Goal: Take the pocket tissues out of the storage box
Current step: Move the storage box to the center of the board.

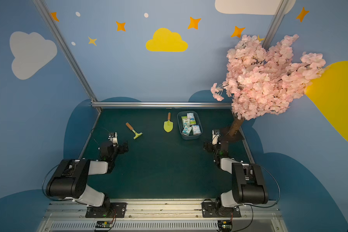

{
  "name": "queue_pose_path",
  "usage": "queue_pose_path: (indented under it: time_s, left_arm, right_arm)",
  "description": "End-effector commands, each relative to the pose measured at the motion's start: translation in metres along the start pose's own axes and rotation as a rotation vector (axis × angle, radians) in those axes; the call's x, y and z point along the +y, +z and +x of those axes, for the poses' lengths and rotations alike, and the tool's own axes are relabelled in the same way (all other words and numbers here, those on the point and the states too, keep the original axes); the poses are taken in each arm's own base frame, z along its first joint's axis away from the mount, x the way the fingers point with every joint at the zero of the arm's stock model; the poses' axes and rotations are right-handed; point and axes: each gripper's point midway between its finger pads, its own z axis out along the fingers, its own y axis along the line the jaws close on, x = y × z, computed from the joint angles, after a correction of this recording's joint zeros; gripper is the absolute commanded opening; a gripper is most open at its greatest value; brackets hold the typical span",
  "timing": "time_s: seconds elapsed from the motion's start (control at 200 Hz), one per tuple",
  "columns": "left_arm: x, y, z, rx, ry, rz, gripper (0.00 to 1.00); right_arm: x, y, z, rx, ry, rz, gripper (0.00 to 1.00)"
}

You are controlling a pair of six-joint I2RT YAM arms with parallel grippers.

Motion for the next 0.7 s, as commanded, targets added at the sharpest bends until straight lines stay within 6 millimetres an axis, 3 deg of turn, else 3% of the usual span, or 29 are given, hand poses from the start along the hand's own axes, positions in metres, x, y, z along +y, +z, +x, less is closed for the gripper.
queue_pose_path:
  time_s: [0.0, 0.491, 0.566, 0.696]
  left_arm:
    - [0.001, -0.001, -0.012, -0.038, -0.002, -0.010, 1.00]
    - [0.002, -0.002, -0.012, -0.040, -0.003, -0.012, 1.00]
    - [0.007, -0.003, -0.023, -0.063, -0.012, -0.046, 1.00]
    - [0.009, -0.022, -0.051, -0.016, -0.022, -0.060, 1.00]
  right_arm:
    - [0.000, 0.001, -0.003, -0.017, -0.010, 0.004, 0.98]
    - [-0.001, -0.001, -0.005, -0.027, -0.003, 0.004, 0.98]
    - [-0.005, -0.007, -0.012, -0.030, 0.013, 0.027, 0.98]
    - [-0.001, -0.019, -0.019, 0.075, 0.002, 0.005, 0.98]
